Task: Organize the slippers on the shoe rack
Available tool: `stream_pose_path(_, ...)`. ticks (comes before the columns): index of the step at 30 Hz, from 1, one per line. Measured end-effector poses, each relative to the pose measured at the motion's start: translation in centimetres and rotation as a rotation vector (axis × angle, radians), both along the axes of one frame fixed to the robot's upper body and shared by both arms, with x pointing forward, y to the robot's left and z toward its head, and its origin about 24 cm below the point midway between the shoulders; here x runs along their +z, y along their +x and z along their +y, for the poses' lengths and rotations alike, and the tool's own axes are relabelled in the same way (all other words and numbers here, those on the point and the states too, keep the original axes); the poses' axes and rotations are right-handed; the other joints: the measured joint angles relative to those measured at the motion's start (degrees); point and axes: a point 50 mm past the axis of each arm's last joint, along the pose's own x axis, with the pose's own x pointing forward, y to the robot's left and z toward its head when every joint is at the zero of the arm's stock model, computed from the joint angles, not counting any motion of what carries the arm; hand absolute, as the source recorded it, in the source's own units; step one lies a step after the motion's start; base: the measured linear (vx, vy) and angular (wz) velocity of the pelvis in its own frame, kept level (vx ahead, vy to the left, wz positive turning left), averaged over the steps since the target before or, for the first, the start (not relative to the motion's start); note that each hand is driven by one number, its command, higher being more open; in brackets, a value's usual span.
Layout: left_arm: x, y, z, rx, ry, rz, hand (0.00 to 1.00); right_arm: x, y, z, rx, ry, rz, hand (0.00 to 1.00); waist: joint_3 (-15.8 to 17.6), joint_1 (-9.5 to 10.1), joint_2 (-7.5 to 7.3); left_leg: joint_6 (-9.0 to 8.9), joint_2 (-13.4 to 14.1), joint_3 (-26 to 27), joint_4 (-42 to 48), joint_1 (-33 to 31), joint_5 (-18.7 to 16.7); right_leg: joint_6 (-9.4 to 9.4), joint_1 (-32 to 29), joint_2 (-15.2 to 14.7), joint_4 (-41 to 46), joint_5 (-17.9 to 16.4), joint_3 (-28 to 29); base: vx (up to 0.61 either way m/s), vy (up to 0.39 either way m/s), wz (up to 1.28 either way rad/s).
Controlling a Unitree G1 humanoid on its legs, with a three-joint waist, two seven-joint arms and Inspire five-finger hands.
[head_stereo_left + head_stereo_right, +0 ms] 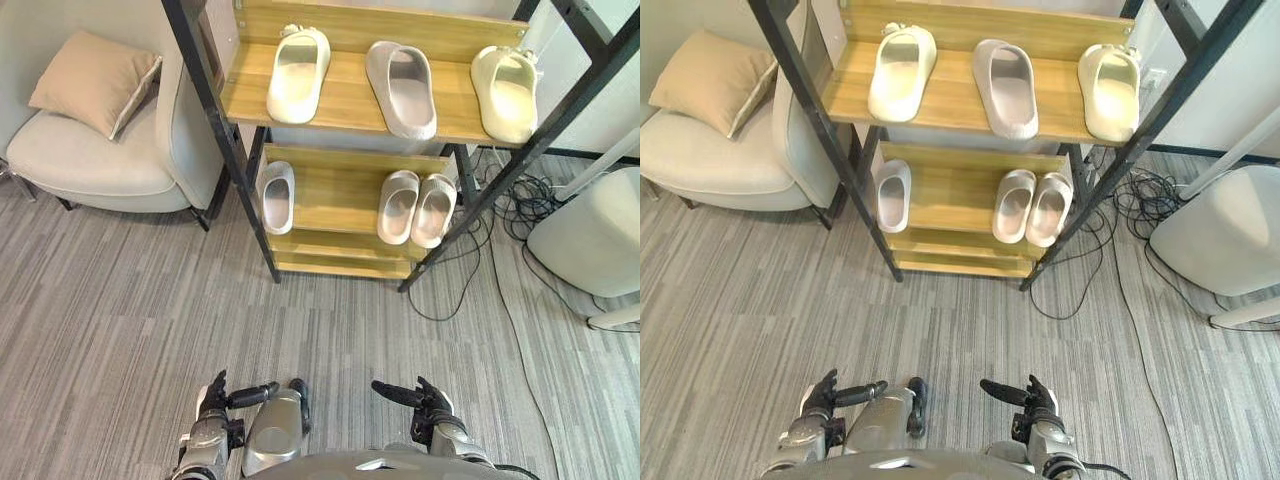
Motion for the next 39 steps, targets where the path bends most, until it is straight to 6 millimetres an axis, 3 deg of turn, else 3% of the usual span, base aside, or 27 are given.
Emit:
stream_pose_path(1,0.0,-0.2,0.2,-0.008,0.008,0.010,1.00,0.1,0.1,0.0,0.006,-0.002,-0.007,1.00,-0.33,-0.14,-0.68,0.14,-0.38,-0.06,-0.54,1.72,-0.61,-0.85,-2.42,-1.26,5.74,-0.75,-0.88,0.24,0.045,0.00)
stream_pose_path(2,0.0,-0.4,0.4,-0.013,0.013,0.019,1.00,0.1,0.1,0.0,0.010,-0.006,-0.010,1.00,-0.75,-0.13,-1.37,0.19,-0.86,-0.22,-1.75,3.84,-0.94,-3.06,-4.65,-2.38,9.53,-2.44,-2.78,0.30,0.025,0.15)
stream_pose_path(3,-0.1,-0.5,0.5,-0.012,0.015,0.024,1.00,0.1,0.2,-0.1,0.012,-0.009,-0.016,1.00,-0.80,-0.20,-1.43,0.07,-0.92,-0.57,-3.19,5.86,-1.08,-4.57,-6.22,-2.51,9.17,-4.02,-5.06,0.23,0.003,0.15)
stream_pose_path(5,-0.1,-0.5,0.4,-0.012,0.012,0.024,1.00,0.3,0.5,-0.1,0.028,-0.021,-0.034,1.00,-0.80,-0.87,-1.16,-0.13,-0.74,-1.74,-4.93,7.71,-1.16,-6.23,-8.85,-1.51,3.31,-5.02,-7.35,0.24,-0.054,0.32)
stream_pose_path(7,-0.1,-0.4,0.1,-0.011,0.003,0.021,1.00,0.6,1.4,-0.3,0.036,-0.028,-0.057,1.00,-0.16,-1.78,-0.01,-0.86,0.64,-3.29,-5.78,8.96,-1.42,-6.44,-10.91,1.98,-7.22,-4.78,-6.80,0.31,-0.145,0.43)
stream_pose_path(8,-0.2,-0.5,0.0,-0.010,0.000,0.023,1.00,0.7,1.6,-0.3,0.045,-0.030,-0.061,1.00,-0.10,-2.04,0.35,-1.68,1.23,-4.31,-6.34,9.60,-1.48,-6.23,-10.85,4.56,-16.14,-2.60,-5.10,0.31,-0.175,0.43)
stream_pose_path(9,-0.2,-0.6,0.2,-0.011,0.002,0.026,1.00,0.6,1.4,-0.2,0.046,-0.027,-0.052,1.00,-0.41,-2.04,-0.17,-2.69,0.64,-5.00,-6.74,9.94,-1.83,-6.42,-10.64,5.34,-21.92,1.34,-3.36,0.31,-0.179,0.58)
stream_pose_path(10,-0.2,-0.6,0.3,-0.009,0.000,0.029,1.00,0.4,0.9,-0.5,0.042,-0.032,-0.037,1.00,-0.81,-2.06,-0.60,-3.98,0.17,-6.47,-6.81,10.44,-2.63,-9.48,-10.06,5.81,-22.84,7.11,-2.18,0.27,-0.150,0.44)
stream_pose_path(12,-0.6,-1.0,-1.5,0.013,-0.048,0.033,1.00,0.2,0.3,-1.9,0.039,-0.064,-0.007,1.00,-2.17,-1.58,3.38,-5.00,2.98,-7.82,-6.76,10.82,-3.20,-10.31,-8.47,8.12,-24.46,5.90,-3.69,0.41,-0.248,0.26)
stream_pose_path(13,-0.7,-1.0,-1.6,0.012,-0.051,0.034,1.00,0.2,0.2,-1.9,0.040,-0.064,-0.006,1.00,-2.15,-1.60,3.67,-5.17,3.24,-8.04,-6.63,10.82,-3.30,-10.38,-8.21,8.34,-24.70,5.85,-3.94,0.36,-0.267,0.29)
stream_pose_path(14,-0.7,-1.0,-2.0,0.012,-0.060,0.032,1.00,0.2,0.1,-2.4,0.023,-0.067,0.001,1.00,-2.13,-1.77,4.59,-5.54,4.46,-8.81,-3.61,9.86,-3.52,-10.74,-6.04,9.38,-26.95,5.61,-5.36,0.20,-0.178,0.44)
stream_pose_path(18,-0.4,-0.4,-1.8,0.047,-0.063,-0.005,1.00,-0.1,-1.1,-2.8,-0.016,-0.070,0.025,1.00,-1.76,-0.88,4.62,-8.18,9.39,-8.86,22.16,0.02,-4.39,-12.09,2.05,11.71,-31.62,4.09,-8.76,0.19,-0.136,0.41)
stream_pose_path(20,-0.3,-0.1,-1.7,0.045,-0.060,-0.021,1.00,-0.1,-1.2,-2.7,-0.021,-0.072,0.025,1.00,-1.45,-0.20,4.08,-7.77,10.32,-6.54,24.61,-3.68,-5.11,-12.00,3.89,11.79,-32.69,3.64,-8.84,0.13,0.027,0.08)
stream_pose_path(21,-0.2,0.1,-1.7,0.039,-0.058,-0.031,1.00,-0.1,-1.2,-2.6,-0.021,-0.070,0.028,1.00,-1.43,-0.16,4.08,-7.74,9.72,-6.20,21.19,-4.99,-5.53,-11.54,4.01,11.44,-32.82,3.61,-8.70,0.11,0.141,-0.10)
stream_pose_path(22,-0.2,0.2,-1.8,0.031,-0.058,-0.031,1.00,-0.1,-1.1,-2.5,-0.020,-0.067,0.026,1.00,-1.29,-0.11,4.13,-7.61,8.12,-6.84,12.22,-5.38,-4.96,-10.50,4.06,10.57,-32.64,3.39,-8.10,0.13,0.190,-0.14)
stream_pose_path(23,-0.2,0.4,-1.9,0.029,-0.059,-0.035,1.00,-0.1,-1.1,-2.6,-0.020,-0.068,0.025,1.00,-1.33,-0.13,4.35,-7.80,7.50,-7.21,7.93,-5.19,-3.25,-9.87,4.06,10.39,-32.48,3.25,-7.85,0.09,0.172,-0.18)
stream_pose_path(24,-0.2,0.3,-1.8,0.028,-0.057,-0.032,1.00,-0.1,-1.1,-2.5,-0.021,-0.067,0.026,1.00,-1.25,0.04,4.20,-6.79,6.73,-6.93,7.05,-4.35,-2.05,-9.28,4.20,9.71,-32.27,3.10,-7.28,0.13,0.193,-0.09)
stream_pose_path(26,0.1,0.5,-0.7,-0.003,-0.020,-0.031,1.00,-0.2,-1.3,-1.9,-0.012,-0.054,0.033,1.00,-1.97,-0.21,1.37,-5.36,2.63,-6.13,1.49,-1.91,0.46,-8.04,4.22,7.06,-34.03,3.39,-6.43,0.17,0.181,0.11)
stream_pose_path(27,0.1,0.5,-0.8,-0.021,-0.017,-0.024,1.00,-0.3,-1.5,-1.8,-0.009,-0.049,0.040,1.00,-2.10,-0.01,1.13,-5.34,1.81,-5.85,1.46,-1.77,0.46,-7.81,4.52,6.29,-34.73,3.56,-6.09,0.12,0.120,0.10)
stream_pose_path(30,-0.2,0.0,-0.9,-0.043,-0.017,0.004,1.00,-0.3,-1.4,-1.5,0.029,-0.051,0.042,1.00,-2.14,-0.03,1.23,-5.23,-0.06,-5.01,-0.74,1.79,0.51,-7.40,7.26,4.86,-36.44,3.85,-4.51,0.14,0.126,-0.13)
stream_pose_path(39,-0.2,-0.1,-1.0,-0.165,0.008,0.036,1.00,-0.4,-1.7,-1.4,0.148,-0.073,0.057,1.00,-2.99,-0.45,1.03,-4.13,-1.18,-6.57,-7.42,4.90,2.97,-7.15,8.19,5.12,-38.12,4.04,-4.54,0.02,-0.025,0.01)
